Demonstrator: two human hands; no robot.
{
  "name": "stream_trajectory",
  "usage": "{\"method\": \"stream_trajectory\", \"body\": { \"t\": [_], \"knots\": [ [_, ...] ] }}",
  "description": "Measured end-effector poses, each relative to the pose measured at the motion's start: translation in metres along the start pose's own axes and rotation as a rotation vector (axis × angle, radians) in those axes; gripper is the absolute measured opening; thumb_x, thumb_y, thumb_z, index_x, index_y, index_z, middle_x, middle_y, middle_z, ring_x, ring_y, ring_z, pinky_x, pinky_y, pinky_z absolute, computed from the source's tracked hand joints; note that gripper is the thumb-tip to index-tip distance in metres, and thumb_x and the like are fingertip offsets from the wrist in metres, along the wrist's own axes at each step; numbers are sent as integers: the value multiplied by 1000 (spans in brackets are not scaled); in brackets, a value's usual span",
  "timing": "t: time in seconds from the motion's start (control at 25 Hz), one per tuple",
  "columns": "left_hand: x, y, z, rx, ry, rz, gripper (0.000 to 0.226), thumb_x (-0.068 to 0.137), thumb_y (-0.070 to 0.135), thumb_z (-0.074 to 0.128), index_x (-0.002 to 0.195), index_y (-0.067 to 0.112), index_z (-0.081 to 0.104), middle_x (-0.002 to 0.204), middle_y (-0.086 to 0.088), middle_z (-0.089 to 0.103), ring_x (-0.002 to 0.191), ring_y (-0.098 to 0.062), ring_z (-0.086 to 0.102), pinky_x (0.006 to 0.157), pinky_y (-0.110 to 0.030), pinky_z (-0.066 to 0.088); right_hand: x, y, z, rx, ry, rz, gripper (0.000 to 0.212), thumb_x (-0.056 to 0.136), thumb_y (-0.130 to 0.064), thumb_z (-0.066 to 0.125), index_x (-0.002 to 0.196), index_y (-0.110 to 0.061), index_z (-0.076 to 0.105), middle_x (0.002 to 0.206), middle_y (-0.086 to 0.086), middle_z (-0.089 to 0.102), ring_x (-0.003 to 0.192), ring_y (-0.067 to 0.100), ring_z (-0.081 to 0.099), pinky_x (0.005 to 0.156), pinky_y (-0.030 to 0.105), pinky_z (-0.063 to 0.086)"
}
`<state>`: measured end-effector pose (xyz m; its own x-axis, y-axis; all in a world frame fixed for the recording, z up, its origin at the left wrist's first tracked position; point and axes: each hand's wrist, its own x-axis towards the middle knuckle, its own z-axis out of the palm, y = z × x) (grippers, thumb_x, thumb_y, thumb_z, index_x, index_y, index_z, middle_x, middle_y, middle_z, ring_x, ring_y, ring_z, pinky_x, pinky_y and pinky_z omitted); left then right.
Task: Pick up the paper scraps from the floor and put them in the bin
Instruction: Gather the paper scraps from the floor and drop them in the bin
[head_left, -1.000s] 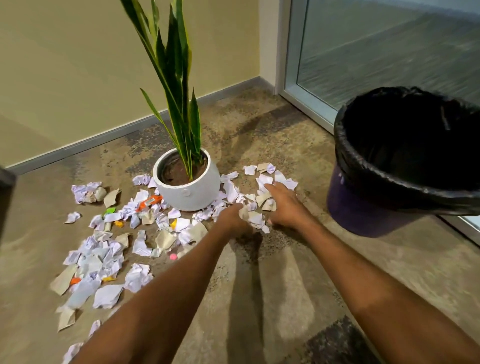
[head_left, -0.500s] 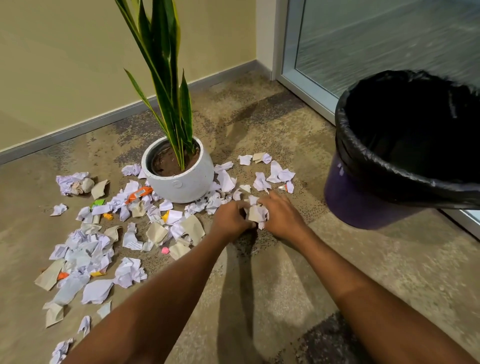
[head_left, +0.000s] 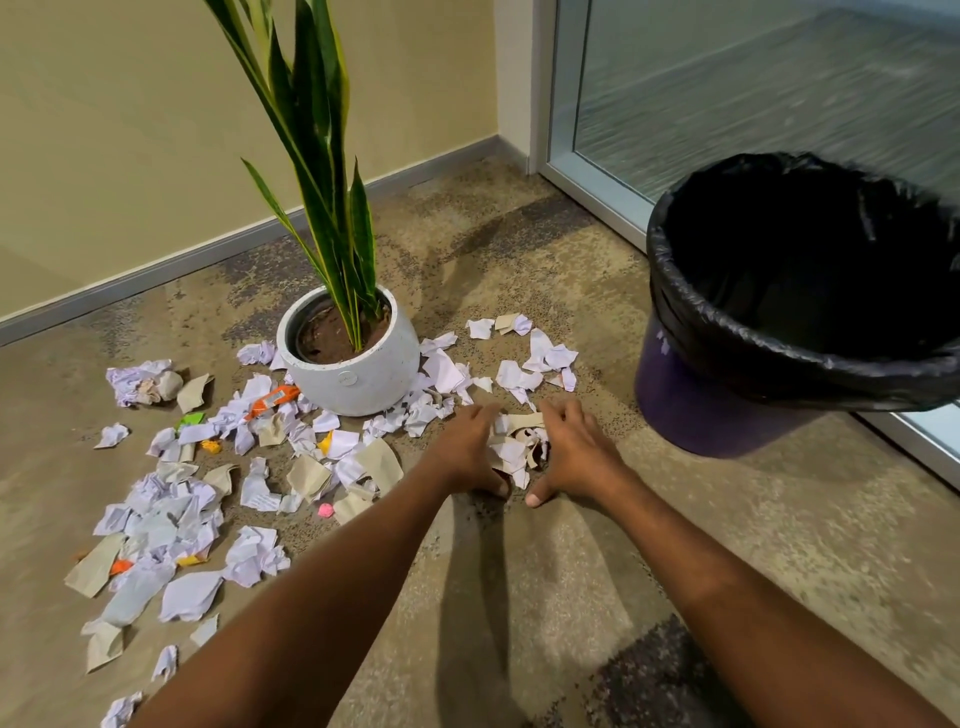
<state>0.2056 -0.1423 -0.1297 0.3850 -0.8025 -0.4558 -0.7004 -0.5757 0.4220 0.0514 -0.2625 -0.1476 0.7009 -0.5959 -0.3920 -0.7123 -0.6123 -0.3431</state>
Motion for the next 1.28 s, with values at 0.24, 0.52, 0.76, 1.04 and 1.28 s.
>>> {"method": "stream_trajectory", "body": {
  "t": [0.24, 0.52, 0.76, 1.04, 1.28],
  "knots": [
    [-3, 1, 17, -185, 213, 2, 95, 68, 14, 95, 153, 12, 53, 146, -8, 57, 137, -30, 54, 105, -24, 46, -2, -8, 18, 140, 118, -36, 103, 61, -40, 101, 145, -17, 47, 141, 5, 39, 127, 28, 47, 103, 46, 52],
    [-23, 4, 23, -498, 292, -24, 45, 66, 11, 90, 91, 37, 64, 90, 18, 64, 89, -12, 59, 74, -24, 47, -12, -28, 29, 496, 181, 28, 62, 75, -10, 87, 133, -21, 65, 129, 4, 55, 110, 23, 57, 76, 28, 45],
    [-39, 1, 12, -716, 194, -131, 45, 78, 3, 85, 115, 27, 74, 116, 4, 70, 112, -20, 65, 92, -38, 57, -23, -28, 19, 759, 86, 150, 53, 69, 0, 89, 113, -24, 71, 102, -3, 75, 95, 21, 74, 79, 44, 67],
    [-51, 39, -38, -858, 256, 19, 63, 77, -9, 77, 134, 15, 69, 120, -9, 74, 88, -20, 72, 83, -45, 63, -34, -30, -45, 858, 189, 101, 67, 72, 1, 91, 131, -23, 69, 106, -7, 76, 99, 17, 73, 80, 36, 63],
    [-66, 111, -95, -1028, 390, 169, 53, 83, -1, 72, 130, 22, 73, 116, -2, 79, 95, -23, 75, 69, -36, 62, -66, -43, -142, 961, 366, 47, 49, 66, -1, 92, 104, -26, 73, 98, -1, 81, 94, 22, 79, 88, 51, 66]
  ]
}}
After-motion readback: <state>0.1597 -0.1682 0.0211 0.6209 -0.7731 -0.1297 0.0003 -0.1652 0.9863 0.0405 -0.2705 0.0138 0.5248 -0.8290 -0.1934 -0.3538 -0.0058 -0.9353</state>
